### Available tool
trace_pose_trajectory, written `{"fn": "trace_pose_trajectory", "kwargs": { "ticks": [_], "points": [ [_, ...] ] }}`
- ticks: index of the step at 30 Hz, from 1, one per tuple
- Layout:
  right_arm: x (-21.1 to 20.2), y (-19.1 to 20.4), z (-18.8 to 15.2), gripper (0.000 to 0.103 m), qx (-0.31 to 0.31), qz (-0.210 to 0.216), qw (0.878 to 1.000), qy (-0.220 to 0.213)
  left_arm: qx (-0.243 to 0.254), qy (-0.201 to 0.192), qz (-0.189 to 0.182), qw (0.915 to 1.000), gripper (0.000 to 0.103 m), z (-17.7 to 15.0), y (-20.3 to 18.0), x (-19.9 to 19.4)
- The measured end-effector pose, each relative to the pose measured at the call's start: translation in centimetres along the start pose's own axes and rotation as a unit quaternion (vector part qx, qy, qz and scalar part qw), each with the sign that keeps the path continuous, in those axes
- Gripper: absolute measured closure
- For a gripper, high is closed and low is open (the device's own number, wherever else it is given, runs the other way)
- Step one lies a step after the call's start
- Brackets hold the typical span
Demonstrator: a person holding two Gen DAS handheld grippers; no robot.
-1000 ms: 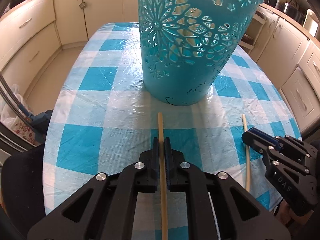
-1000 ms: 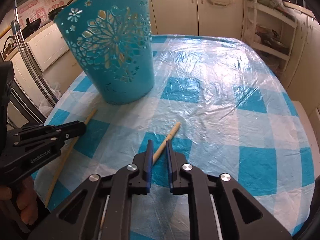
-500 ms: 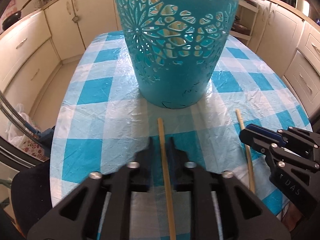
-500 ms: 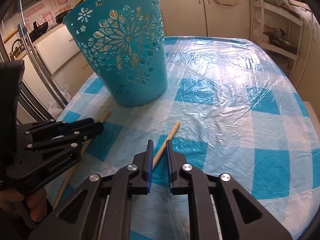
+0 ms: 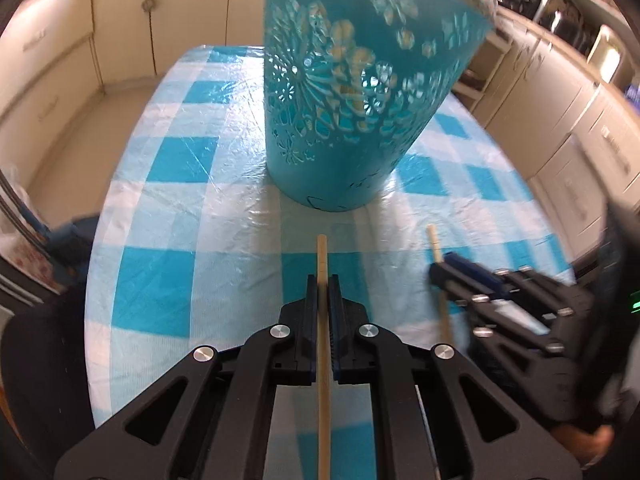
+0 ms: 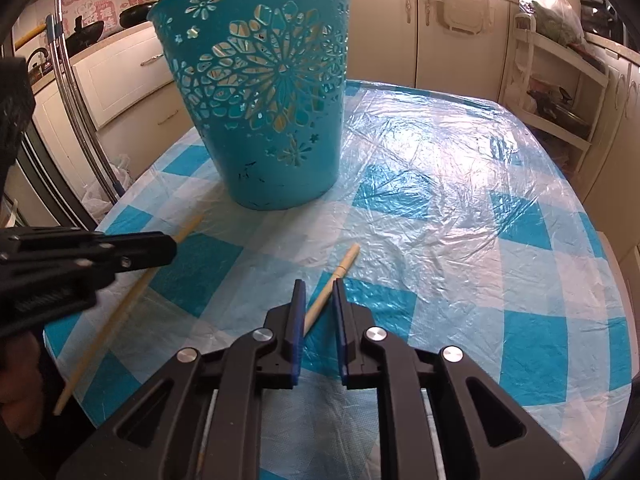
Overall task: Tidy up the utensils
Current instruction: 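Lift the chopstick with the left tool and release it into the basket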
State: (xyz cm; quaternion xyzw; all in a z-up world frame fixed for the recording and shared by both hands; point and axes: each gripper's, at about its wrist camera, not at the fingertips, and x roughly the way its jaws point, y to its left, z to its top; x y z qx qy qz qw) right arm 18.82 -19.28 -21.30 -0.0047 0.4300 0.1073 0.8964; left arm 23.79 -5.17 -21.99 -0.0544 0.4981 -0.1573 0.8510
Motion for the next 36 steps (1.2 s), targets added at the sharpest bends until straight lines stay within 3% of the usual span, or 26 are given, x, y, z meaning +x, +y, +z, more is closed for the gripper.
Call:
{"fn": "trace_pose_trajectory", "kwargs": {
  "ticks": [5, 10, 18, 25, 29, 32, 36],
  "points": [
    [0.0, -0.1, 0.0, 0.088, 0.003, 0.002, 1.0, 0.0, -0.021, -0.032, -0.039, 0.9985, 0.098, 1.1, 0.4, -5.2],
    [-0.1, 0.2, -0.1, 0.083, 0.001, 0.006, 1.0, 0.0, -0.014, -0.094, -0.054, 0.994, 0.098, 3.2, -0.5, -11.1],
    [-0.1, 0.4, -0.1, 0.078, 0.0, 0.009, 1.0, 0.0, 0.011, -0.225, -0.056, 0.9726, 0.098, 9.4, -3.4, -18.0],
    [-0.1, 0.3, -0.1, 0.072, 0.001, 0.018, 1.0, 0.0, -0.003, -0.321, -0.044, 0.9461, 0.098, 15.2, -5.0, -19.0],
    [0.0, 0.3, -0.1, 0.071, 0.003, 0.02, 1.0, 0.0, -0.031, -0.358, -0.027, 0.933, 0.098, 18.2, -4.8, -17.2],
    [0.0, 0.4, 0.0, 0.069, 0.003, 0.021, 1.0, 0.001, -0.041, -0.365, -0.009, 0.9301, 0.098, 19.3, -4.5, -15.0],
    [0.0, 0.2, 0.0, 0.067, 0.008, 0.027, 1.0, 0.001, -0.043, -0.349, 0.004, 0.936, 0.098, 19.8, -3.8, -11.7]
  ]
}}
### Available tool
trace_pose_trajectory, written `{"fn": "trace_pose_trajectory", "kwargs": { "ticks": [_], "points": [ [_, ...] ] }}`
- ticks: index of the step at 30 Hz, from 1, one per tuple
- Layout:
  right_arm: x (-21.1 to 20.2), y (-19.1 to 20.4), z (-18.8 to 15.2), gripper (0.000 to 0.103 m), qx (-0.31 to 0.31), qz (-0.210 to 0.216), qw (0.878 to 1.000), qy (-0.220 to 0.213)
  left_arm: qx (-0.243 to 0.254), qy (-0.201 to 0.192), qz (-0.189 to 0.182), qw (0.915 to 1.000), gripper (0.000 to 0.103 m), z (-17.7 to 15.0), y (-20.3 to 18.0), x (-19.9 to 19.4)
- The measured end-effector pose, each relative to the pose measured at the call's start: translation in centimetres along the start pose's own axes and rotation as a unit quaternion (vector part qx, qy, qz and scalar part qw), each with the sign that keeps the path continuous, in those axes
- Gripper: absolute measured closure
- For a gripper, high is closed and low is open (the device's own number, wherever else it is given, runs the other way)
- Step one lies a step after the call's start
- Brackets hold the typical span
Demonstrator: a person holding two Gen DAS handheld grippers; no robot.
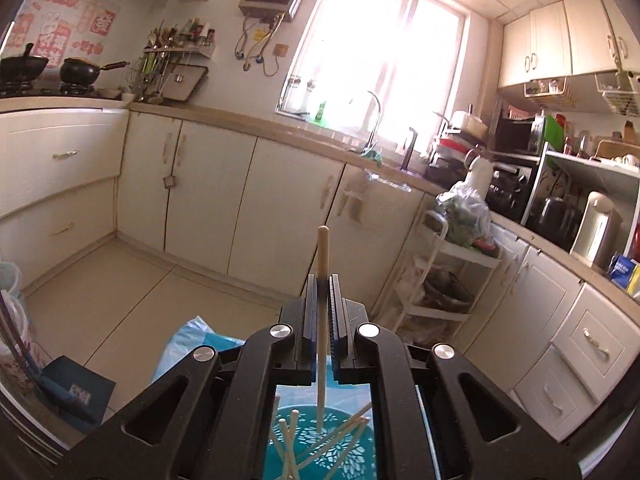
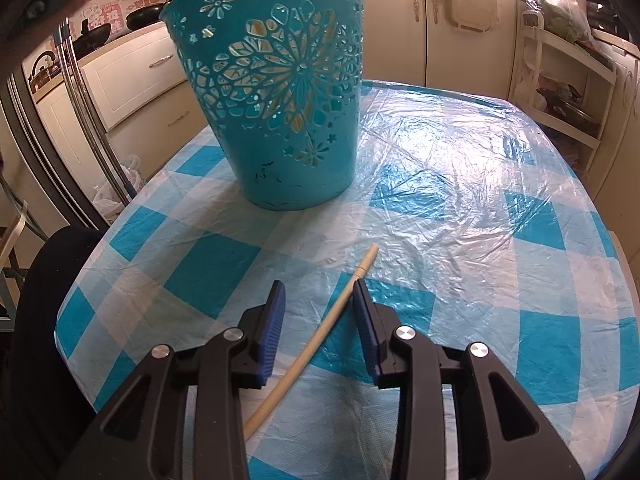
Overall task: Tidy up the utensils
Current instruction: 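Lift the chopstick with the left tool and release it into the basket, then grasp the last wooden chopstick on the table with the right tool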
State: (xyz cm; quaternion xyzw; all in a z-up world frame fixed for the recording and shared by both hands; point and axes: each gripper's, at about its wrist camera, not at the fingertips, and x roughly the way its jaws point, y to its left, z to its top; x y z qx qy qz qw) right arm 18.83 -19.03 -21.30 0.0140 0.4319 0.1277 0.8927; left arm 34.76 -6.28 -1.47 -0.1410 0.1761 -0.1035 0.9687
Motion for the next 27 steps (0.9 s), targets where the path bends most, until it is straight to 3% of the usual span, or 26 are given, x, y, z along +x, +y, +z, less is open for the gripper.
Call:
{"fn": "trace_pose_trajectory", "kwargs": {
  "ticks": [7, 12, 14, 16, 19, 22, 24, 27],
  "points": [
    [0.1, -0.1, 0.2, 0.065, 0.006, 0.007, 1.0, 0.001, 0.025, 0.033, 0.008, 0.9991, 0.098, -3.2, 0.8, 1.3],
    [0.1, -0.1, 0.2, 0.064, 0.007, 0.008, 1.0, 0.002, 0.077, 0.074, 0.013, 0.9943, 0.096, -5.2, 0.4, 1.1],
    [0.0, -0.2, 0.2, 0.064, 0.011, 0.01, 1.0, 0.002, 0.079, 0.076, 0.02, 0.9937, 0.084, -5.4, 0.8, 0.3],
    [0.0, -0.2, 0.2, 0.064, 0.009, 0.007, 1.0, 0.002, 0.074, 0.072, 0.039, 0.9939, 0.048, -5.6, 1.6, -1.0],
    [0.1, 0.5, 0.0, 0.065, -0.011, -0.014, 1.0, 0.003, 0.076, 0.056, 0.073, 0.9928, 0.038, -5.8, 2.7, -3.2],
    [0.2, 1.2, -0.1, 0.072, -0.044, -0.04, 0.998, 0.005, 0.09, 0.057, 0.111, 0.9881, 0.027, -6.5, 3.6, -5.2],
    [0.1, 1.0, 0.1, 0.089, -0.047, -0.034, 0.998, 0.016, 0.09, 0.057, 0.129, 0.9859, 0.02, -7.1, 4.4, -6.6],
    [-0.3, 0.2, 0.2, 0.092, -0.049, -0.03, 0.998, 0.031, 0.085, 0.07, 0.146, 0.9831, 0.018, -8.2, 5.5, -8.3]
  ]
}}
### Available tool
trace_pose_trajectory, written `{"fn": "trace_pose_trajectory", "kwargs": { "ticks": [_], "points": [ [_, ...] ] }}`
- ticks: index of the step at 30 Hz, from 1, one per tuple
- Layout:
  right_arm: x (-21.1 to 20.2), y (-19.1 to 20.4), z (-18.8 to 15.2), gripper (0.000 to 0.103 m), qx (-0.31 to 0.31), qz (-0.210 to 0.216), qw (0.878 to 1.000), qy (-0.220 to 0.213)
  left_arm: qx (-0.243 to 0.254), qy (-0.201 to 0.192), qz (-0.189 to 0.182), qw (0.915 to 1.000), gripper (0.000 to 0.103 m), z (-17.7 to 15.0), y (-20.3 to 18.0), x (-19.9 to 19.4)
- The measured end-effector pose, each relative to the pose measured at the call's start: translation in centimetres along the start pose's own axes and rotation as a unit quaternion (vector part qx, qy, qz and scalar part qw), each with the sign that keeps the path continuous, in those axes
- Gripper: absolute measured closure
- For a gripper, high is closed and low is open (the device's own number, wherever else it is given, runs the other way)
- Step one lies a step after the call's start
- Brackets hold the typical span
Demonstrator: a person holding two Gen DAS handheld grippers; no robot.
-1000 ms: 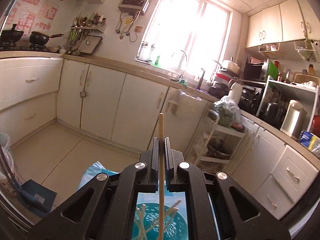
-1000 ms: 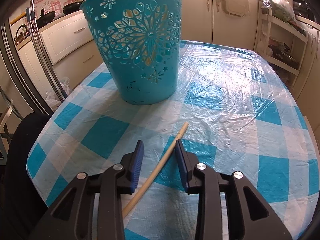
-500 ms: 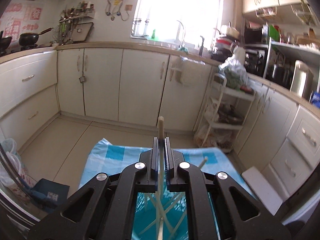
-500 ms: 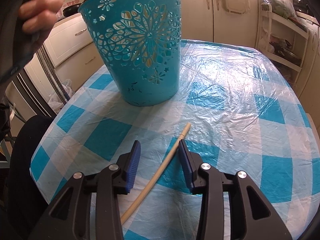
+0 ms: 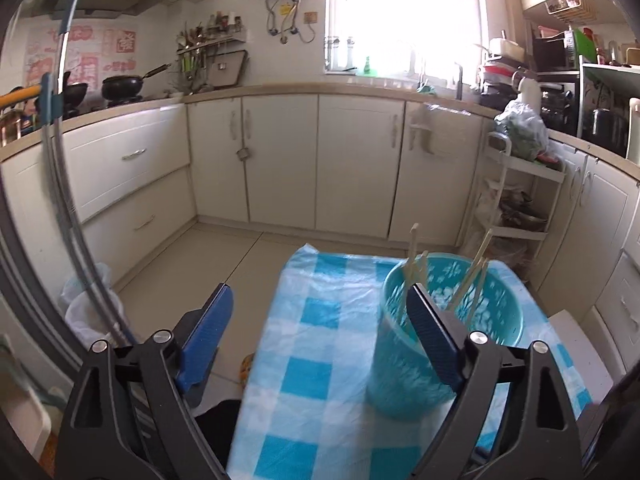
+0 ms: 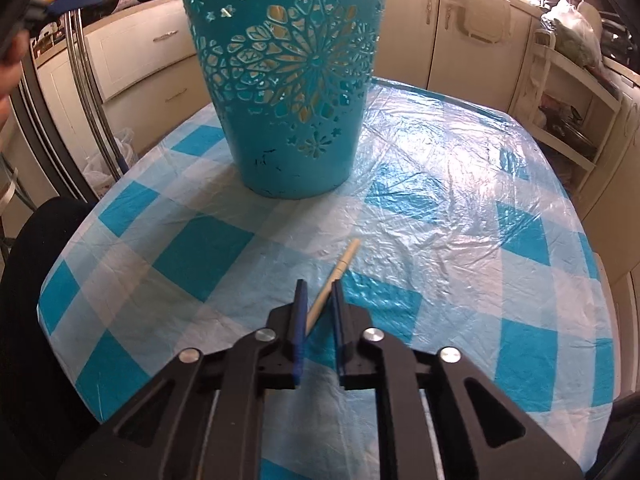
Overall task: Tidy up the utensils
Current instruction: 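Grasp the last wooden chopstick on the table with the right tool, then lift the chopstick with the right tool and release it into the basket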
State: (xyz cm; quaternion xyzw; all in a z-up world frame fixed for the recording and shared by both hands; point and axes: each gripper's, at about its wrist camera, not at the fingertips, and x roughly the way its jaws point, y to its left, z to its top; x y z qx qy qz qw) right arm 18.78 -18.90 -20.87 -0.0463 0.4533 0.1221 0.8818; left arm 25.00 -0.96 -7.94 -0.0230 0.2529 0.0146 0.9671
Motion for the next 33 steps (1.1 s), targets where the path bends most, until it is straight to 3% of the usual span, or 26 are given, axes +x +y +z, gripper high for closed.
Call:
{"fn": "trace_pose_trajectory", "kwargs": {
  "ticks": [8, 18, 24, 33],
  "points": [
    [0.1, -0.3, -0.2, 0.093, 0.006, -0.003, 1.0, 0.016, 0.005, 0.044, 0.005, 0.999, 0.017, -2.7, 0.9, -1.0],
    [-1.5, -2.8, -0.4, 0.097, 0.094, 0.073, 0.993, -0.001, 0.033, 0.062, -0.001, 0.9975, 0.014, -4.1, -0.2, -1.8],
    [-3.7, -3.7, -0.2, 0.097, 0.128, 0.128, 0.983, -0.044, 0.034, 0.071, -0.005, 0.9969, 0.014, -4.4, -0.2, -1.8],
    [-9.4, -4.8, 2.7, 0.097, 0.144, 0.184, 0.96, -0.155, 0.03, 0.087, -0.007, 0.9957, 0.013, -5.0, 0.0, -1.5]
  ]
}}
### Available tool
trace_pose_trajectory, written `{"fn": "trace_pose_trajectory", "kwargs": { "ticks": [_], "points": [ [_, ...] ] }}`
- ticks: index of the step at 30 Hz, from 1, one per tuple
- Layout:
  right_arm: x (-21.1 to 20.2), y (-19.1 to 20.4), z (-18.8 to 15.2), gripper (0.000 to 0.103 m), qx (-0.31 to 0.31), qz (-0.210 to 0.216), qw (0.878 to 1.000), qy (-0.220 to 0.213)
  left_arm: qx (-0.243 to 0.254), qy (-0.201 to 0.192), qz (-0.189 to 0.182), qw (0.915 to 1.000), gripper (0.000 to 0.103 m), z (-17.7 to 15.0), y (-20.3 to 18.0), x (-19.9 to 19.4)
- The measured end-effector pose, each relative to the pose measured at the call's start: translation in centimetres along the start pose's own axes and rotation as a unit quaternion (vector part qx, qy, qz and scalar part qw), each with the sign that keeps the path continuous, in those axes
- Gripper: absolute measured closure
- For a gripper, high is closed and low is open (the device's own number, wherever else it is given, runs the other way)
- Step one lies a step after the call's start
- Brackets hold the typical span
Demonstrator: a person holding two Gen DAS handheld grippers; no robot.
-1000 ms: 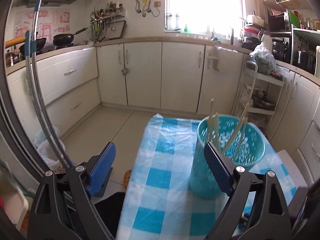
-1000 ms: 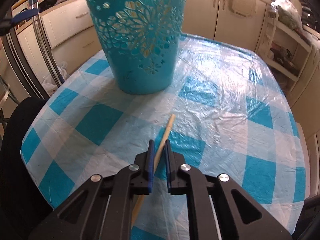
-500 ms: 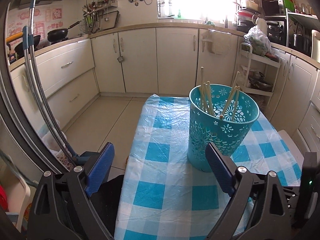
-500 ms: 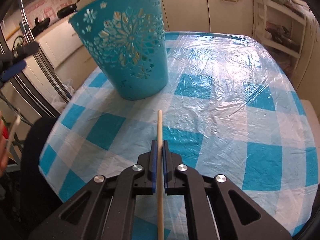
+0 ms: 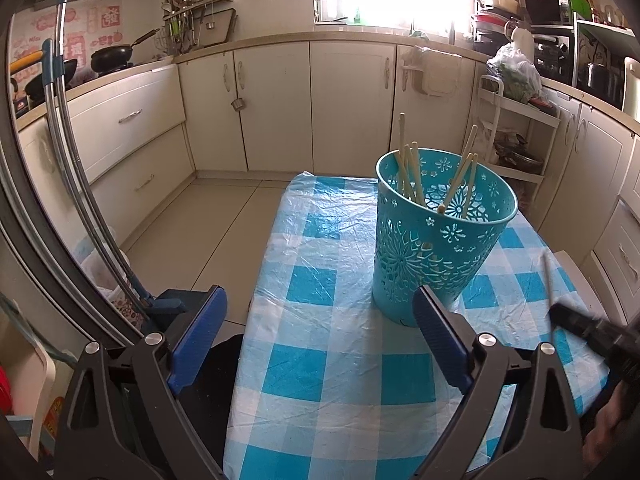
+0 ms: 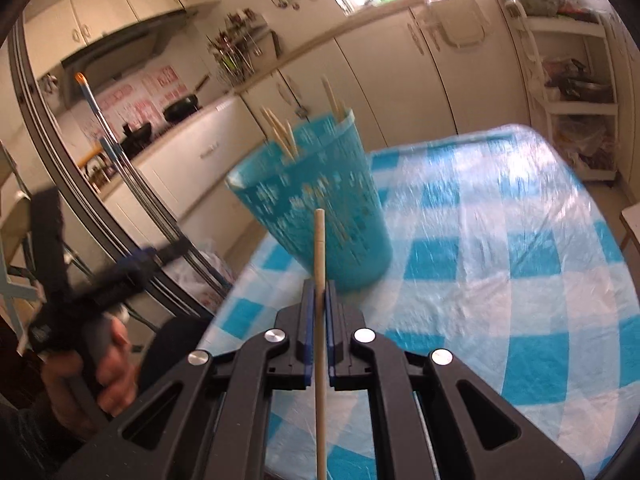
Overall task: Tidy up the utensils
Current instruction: 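Lift the chopstick with the right tool and release it into the basket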
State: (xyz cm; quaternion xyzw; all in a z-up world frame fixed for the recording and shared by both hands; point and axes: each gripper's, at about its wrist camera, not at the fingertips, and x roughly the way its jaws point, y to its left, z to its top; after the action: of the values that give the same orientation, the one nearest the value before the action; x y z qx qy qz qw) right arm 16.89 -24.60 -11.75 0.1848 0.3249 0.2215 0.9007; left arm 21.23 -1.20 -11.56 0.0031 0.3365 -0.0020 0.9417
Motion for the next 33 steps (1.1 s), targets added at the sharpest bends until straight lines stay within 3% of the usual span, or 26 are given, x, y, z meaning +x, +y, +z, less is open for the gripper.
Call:
{"fn": "trace_pose_trajectory", "kwargs": {
  "ticks": [10, 20, 26, 33],
  "points": [
    [-3.7, 3.8, 9.0, 0.097, -0.025, 0.04, 0.99, -0.133, -0.008, 0.013, -0.002, 0.9999, 0.013, -0.5, 0.4, 0.3],
    [1.0, 6.4, 13.9, 0.097, -0.043, -0.041, 0.968, -0.244, -0.023, 0.012, -0.015, 0.9995, 0.011, -0.3, 1.1, -0.2],
    [5.0, 5.9, 13.0, 0.097, -0.062, -0.1, 0.962, -0.246, -0.04, 0.017, -0.019, 0.9989, 0.01, -0.1, 1.9, 0.2],
    [7.3, 4.8, 11.4, 0.097, -0.076, -0.13, 0.963, -0.225, -0.051, 0.029, -0.025, 0.998, 0.009, -0.4, 2.4, 1.3]
  ]
}}
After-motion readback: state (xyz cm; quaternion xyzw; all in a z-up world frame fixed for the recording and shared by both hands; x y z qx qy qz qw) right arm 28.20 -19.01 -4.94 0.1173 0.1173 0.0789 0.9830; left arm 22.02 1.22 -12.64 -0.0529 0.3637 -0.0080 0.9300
